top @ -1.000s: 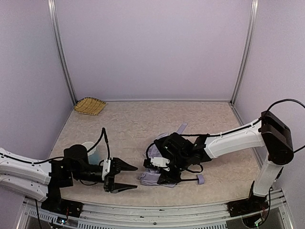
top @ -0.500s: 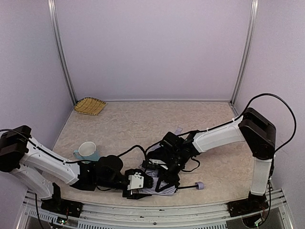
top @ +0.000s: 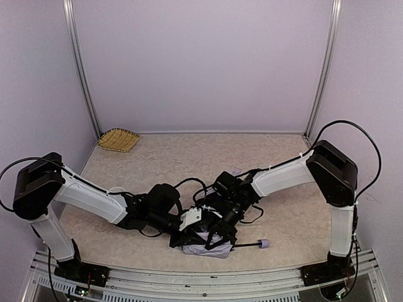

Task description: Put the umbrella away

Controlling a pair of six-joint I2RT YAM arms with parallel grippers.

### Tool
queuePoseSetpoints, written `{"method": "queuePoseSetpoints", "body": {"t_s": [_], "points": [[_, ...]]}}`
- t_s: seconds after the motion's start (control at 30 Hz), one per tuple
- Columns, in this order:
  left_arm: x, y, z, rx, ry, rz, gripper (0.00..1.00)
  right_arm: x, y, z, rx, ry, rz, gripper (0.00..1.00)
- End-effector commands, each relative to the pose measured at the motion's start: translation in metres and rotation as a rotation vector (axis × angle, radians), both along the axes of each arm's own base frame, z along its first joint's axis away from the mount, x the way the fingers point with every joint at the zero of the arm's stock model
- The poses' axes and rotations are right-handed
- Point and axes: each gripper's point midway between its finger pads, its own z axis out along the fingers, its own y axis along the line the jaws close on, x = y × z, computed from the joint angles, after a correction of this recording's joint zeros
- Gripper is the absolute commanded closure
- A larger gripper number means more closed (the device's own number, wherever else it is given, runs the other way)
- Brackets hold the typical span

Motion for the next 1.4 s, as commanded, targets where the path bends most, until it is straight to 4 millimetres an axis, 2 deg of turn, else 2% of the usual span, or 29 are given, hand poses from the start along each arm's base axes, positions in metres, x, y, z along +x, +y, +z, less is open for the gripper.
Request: {"method": "queuePoseSetpoints", "body": {"t_s": [0.0,0.1,0.23,0.37,0.43,0.53,0.63,0.73,0.77,0.8,0.83,0.87,1.0,1.13,1.27,1.37], "points": [[0.011,0.028,-0.048,0.186,0.158,0.099,0.87,0.016,-0.010,-0.026,-0.093,-0.148,-0.067,0.45],[0.006,0.041,-0.056,0.217,0.250,0.107,0.92,0.022,-0.014,-0.015,-0.076,-0.205,-0.127,0.35],[0.007,0.046,-0.060,0.216,0.361,0.129,0.96,0.034,-0.024,0.008,-0.050,-0.321,-0.236,0.30],[0.011,0.052,-0.075,0.255,0.447,0.163,0.97,0.052,-0.036,0.051,0.005,-0.459,-0.387,0.28],[0.014,0.054,-0.079,0.260,0.483,0.182,0.98,0.059,-0.046,0.065,0.013,-0.529,-0.461,0.28],[0.018,0.055,-0.078,0.251,0.512,0.195,0.98,0.056,-0.052,0.085,0.040,-0.689,-0.499,0.27],[0.021,0.054,-0.080,0.260,0.537,0.206,0.98,0.042,-0.053,0.090,0.049,-0.943,-0.450,0.25],[0.022,0.054,-0.085,0.274,0.571,0.212,0.99,0.024,-0.045,0.082,0.035,-1.120,-0.356,0.20],[0.023,0.054,-0.085,0.275,0.580,0.214,0.98,0.022,-0.041,0.078,0.018,-1.162,-0.327,0.16],[0.023,0.054,-0.086,0.277,0.590,0.216,0.99,0.023,-0.039,0.071,-0.015,-1.205,-0.298,0.06],[0.024,0.055,-0.086,0.276,0.600,0.218,0.99,0.025,-0.036,0.063,-0.052,-1.242,-0.269,0.01],[0.024,0.056,-0.087,0.277,0.609,0.219,0.99,0.028,-0.033,0.059,-0.089,-1.272,-0.247,0.00],[0.026,0.057,-0.091,0.287,0.638,0.226,0.99,0.033,-0.030,0.028,-0.172,-1.347,-0.105,0.00],[0.027,0.057,-0.093,0.295,0.651,0.227,0.99,0.030,-0.023,0.006,-0.189,-1.329,-0.002,0.02],[0.026,0.056,-0.093,0.293,0.655,0.219,0.99,0.038,-0.032,-0.020,-0.273,-1.265,0.025,0.12],[0.025,0.055,-0.094,0.296,0.662,0.209,0.99,0.039,-0.032,-0.032,-0.289,-1.213,0.036,0.23]]}}
